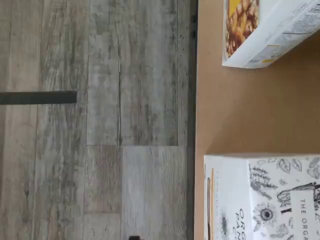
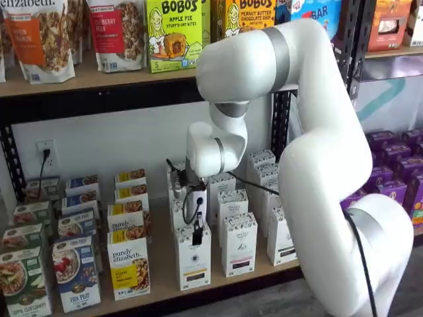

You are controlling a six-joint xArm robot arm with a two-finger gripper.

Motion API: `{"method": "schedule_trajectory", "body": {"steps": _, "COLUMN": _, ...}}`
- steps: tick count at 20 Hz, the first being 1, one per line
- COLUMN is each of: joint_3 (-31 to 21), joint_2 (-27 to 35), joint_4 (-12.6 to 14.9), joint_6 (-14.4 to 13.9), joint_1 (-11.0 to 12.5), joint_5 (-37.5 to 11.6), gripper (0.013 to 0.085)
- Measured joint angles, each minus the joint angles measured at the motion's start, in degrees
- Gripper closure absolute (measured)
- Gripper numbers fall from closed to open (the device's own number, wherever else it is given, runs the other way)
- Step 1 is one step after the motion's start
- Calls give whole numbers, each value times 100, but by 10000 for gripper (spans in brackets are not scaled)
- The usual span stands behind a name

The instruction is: Pick up the white box with a yellow strip in the middle, on the bottom shelf, the fourth box from the left

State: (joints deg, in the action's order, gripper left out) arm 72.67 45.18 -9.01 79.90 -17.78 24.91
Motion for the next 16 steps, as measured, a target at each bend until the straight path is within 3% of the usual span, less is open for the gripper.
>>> {"method": "schedule_trajectory", "body": {"steps": 4, "joint_3": 487, "joint_2": 162, "joint_4": 153, "joint_6": -103, "joint_1": 64, "joint_5": 639, "gripper": 130}}
{"method": "schedule_trajectory", "body": {"steps": 16, "joint_3": 1064, "joint_2": 583, "joint_4": 558, "joint_6": -366, "joint_1": 155, "joint_5": 791, "gripper": 130}}
